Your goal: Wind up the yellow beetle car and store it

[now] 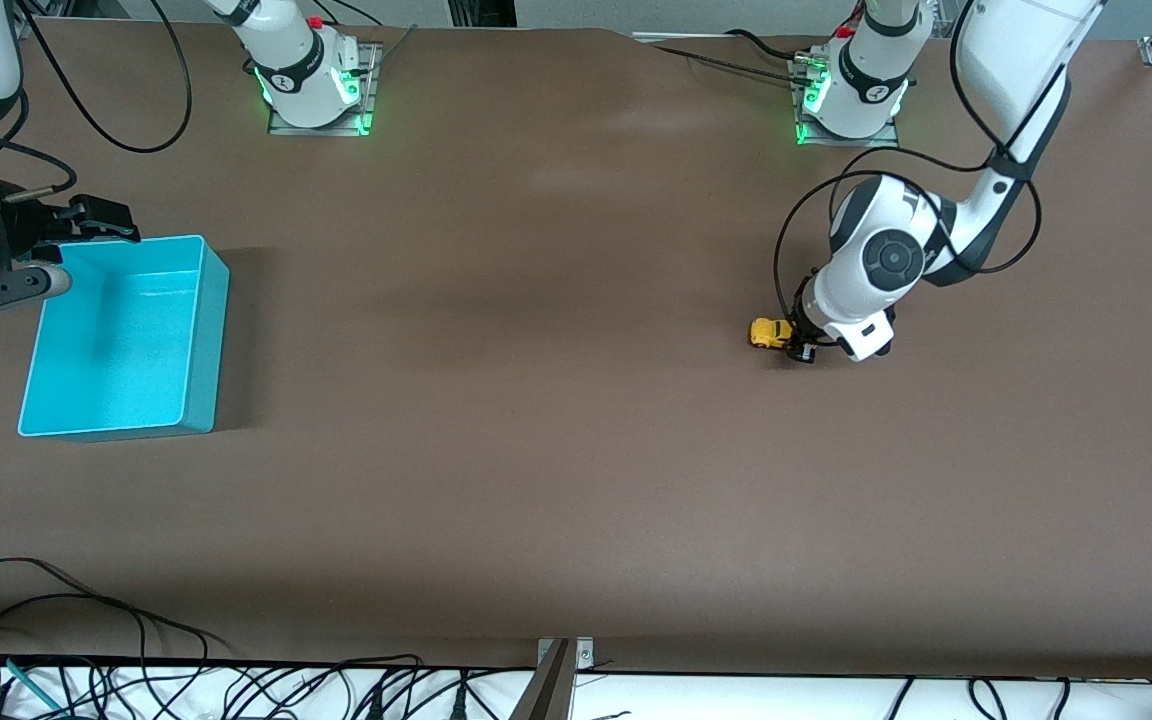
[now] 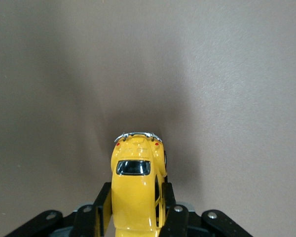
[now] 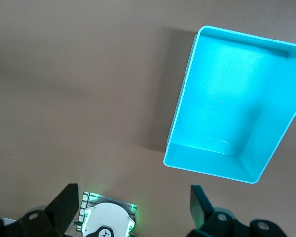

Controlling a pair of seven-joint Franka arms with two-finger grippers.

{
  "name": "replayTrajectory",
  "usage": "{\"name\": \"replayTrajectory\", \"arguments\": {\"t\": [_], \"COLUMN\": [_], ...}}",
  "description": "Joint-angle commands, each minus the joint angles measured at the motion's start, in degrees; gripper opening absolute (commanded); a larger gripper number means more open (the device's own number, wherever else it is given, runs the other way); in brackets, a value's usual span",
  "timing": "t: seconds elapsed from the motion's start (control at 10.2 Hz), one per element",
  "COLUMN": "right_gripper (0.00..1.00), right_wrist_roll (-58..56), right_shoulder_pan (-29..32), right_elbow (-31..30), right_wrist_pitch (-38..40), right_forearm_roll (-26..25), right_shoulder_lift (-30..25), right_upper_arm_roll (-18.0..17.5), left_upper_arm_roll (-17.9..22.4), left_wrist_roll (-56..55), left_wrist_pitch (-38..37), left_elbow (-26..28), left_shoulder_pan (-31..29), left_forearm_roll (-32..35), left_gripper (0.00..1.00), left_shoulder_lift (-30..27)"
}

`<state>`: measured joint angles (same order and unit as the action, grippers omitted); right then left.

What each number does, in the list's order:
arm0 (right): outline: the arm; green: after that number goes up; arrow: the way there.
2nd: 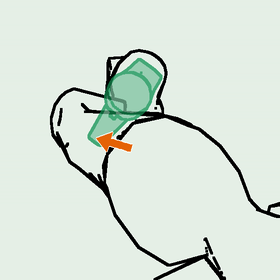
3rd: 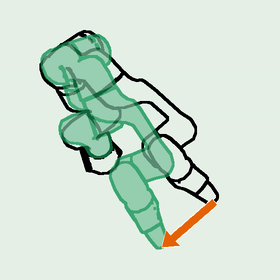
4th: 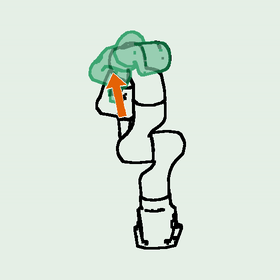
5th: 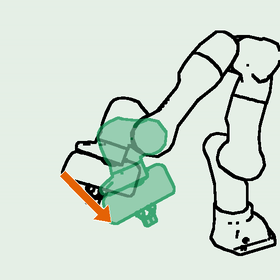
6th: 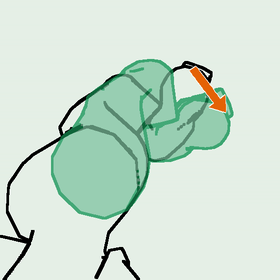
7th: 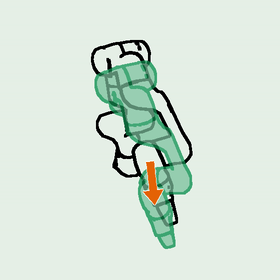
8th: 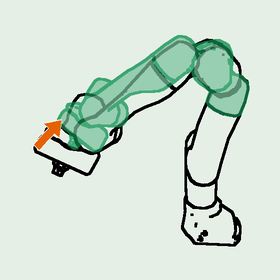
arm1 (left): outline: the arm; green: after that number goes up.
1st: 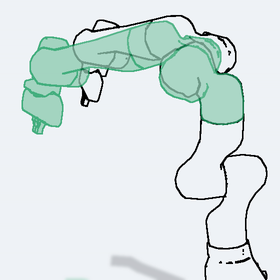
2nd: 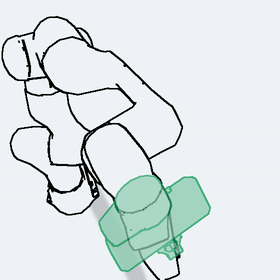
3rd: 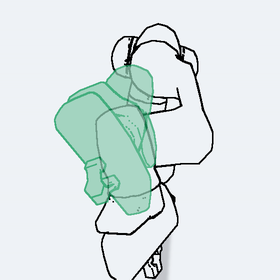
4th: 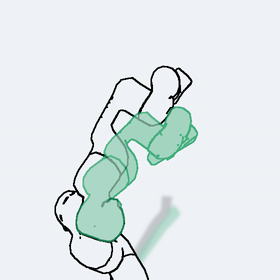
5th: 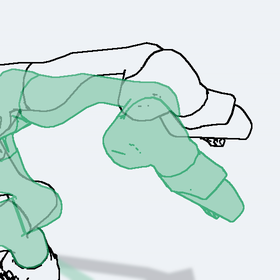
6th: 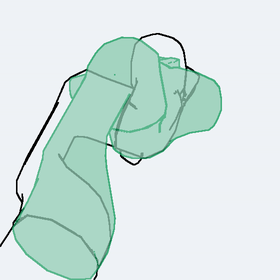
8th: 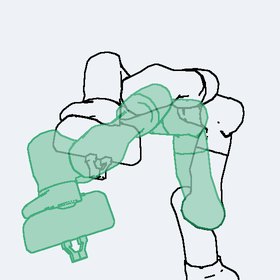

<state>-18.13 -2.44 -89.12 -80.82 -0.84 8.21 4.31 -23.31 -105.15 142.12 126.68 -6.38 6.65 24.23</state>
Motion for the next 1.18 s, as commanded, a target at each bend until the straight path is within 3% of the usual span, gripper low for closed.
{"name": "replayTrajectory", "arguments": {"t": [0.0,0.69,1.08], "right_gripper": [1.0,1.0,1.0], "right_wrist_roll": [-0.85,-0.85,-0.85], "right_shoulder_pan": [-0.02,0.07,0.15], "right_elbow": [1.32,1.32,1.32], "right_wrist_pitch": [0.23,0.4,0.32], "right_forearm_roll": [-0.83,-0.92,-0.92], "right_shoulder_lift": [0.4,0.4,0.4], "right_upper_arm_roll": [-0.18,-0.18,-0.09], "left_upper_arm_roll": [0.63,6.78,7.05], "left_wrist_roll": [-2.96,-3.05,-2.25], "left_wrist_pitch": [-0.09,-0.44,-0.71], "left_elbow": [-3.89,-3.54,-3.72], "left_shoulder_pan": [-0.29,-1.26,-6.7], "left_forearm_roll": [1.43,11.27,19.87], "left_gripper": [0.0,0.0,0.0], "left_shoulder_lift": [3.36,6.52,8.81]}}
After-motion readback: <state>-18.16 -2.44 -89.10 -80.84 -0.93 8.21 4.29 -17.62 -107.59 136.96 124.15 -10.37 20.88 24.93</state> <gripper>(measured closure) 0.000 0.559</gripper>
